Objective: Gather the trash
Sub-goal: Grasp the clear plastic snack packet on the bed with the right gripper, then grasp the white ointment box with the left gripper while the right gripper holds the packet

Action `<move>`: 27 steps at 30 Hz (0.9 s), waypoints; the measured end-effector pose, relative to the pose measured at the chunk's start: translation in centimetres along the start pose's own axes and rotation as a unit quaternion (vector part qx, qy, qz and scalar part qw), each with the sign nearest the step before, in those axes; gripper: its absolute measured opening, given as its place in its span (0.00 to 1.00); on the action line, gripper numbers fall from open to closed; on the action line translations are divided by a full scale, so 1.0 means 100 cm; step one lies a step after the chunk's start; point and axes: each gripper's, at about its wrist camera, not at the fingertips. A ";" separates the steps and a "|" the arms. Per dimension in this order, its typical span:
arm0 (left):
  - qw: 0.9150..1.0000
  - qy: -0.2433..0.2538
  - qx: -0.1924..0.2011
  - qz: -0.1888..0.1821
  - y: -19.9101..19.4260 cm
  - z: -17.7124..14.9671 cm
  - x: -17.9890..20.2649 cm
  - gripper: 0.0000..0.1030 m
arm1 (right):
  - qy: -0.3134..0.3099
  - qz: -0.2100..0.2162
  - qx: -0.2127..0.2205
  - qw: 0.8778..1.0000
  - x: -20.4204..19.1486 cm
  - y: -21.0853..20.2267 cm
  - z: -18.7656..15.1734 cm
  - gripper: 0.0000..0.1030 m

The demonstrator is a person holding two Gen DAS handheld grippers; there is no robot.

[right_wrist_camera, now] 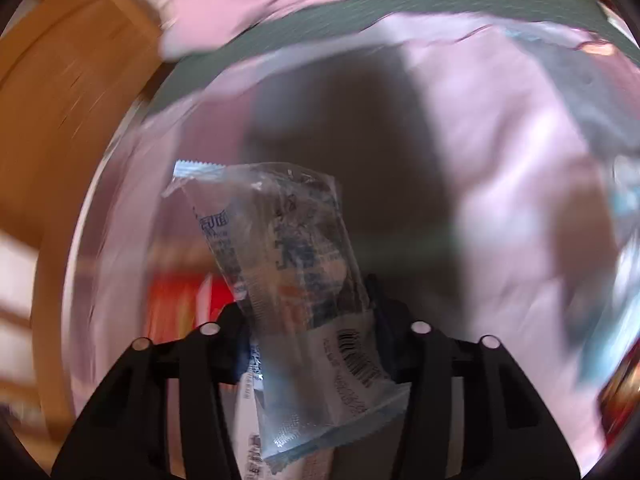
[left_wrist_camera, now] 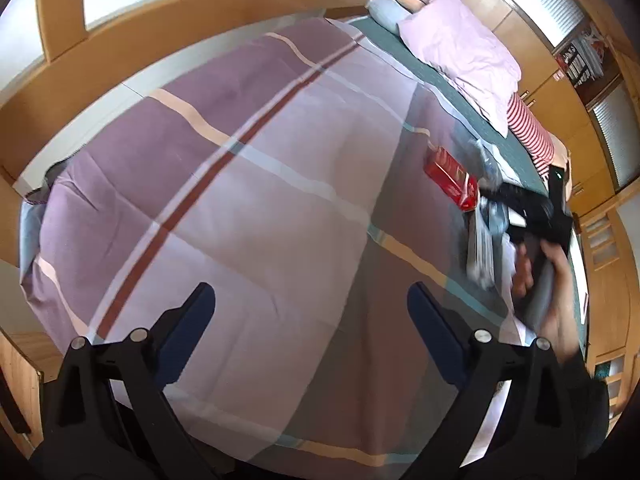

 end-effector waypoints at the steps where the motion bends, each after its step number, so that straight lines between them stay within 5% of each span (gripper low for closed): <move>1: 1.000 -0.004 0.003 0.001 -0.001 0.001 -0.001 0.93 | -0.016 0.023 -0.019 0.999 -0.009 0.003 -0.014 0.37; 5: 1.000 -0.024 0.009 0.006 0.000 0.004 -0.008 0.93 | -0.083 0.090 -0.082 0.989 -0.047 0.008 -0.079 0.35; 8: 0.999 -0.039 0.012 0.010 0.003 0.008 -0.013 0.93 | -0.096 0.116 -0.068 0.986 -0.053 -0.010 -0.100 0.36; 12: 1.000 -0.028 -0.010 0.001 0.016 0.014 -0.010 0.94 | -0.091 0.056 -0.014 0.994 -0.041 -0.045 -0.117 0.37; 15: 0.999 0.014 -0.033 -0.003 0.030 0.013 0.008 0.94 | -0.066 -0.060 -0.003 0.996 -0.028 -0.056 -0.124 0.37; 17: 0.996 0.069 -0.049 -0.015 0.041 0.012 0.032 0.95 | -0.053 -0.122 -0.009 0.991 -0.015 -0.059 -0.132 0.54; 21: 0.979 0.188 -0.074 -0.023 0.069 0.006 0.083 0.95 | -0.034 -0.088 0.009 0.995 0.003 -0.085 -0.155 0.72; 25: 0.974 0.211 -0.076 0.011 0.091 0.003 0.097 0.92 | -0.018 -0.095 0.040 0.995 0.017 -0.111 -0.165 0.81; 27: 0.972 0.218 -0.081 0.033 0.102 0.002 0.099 0.80 | -0.006 -0.096 0.042 0.995 0.026 -0.116 -0.164 0.81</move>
Point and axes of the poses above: each gripper's, at about its wrist camera, not at the fingertips, and y roughly the way its jaws point, x to its right, z to its top, and after that the axes turned 15 degrees about -x, right-handed
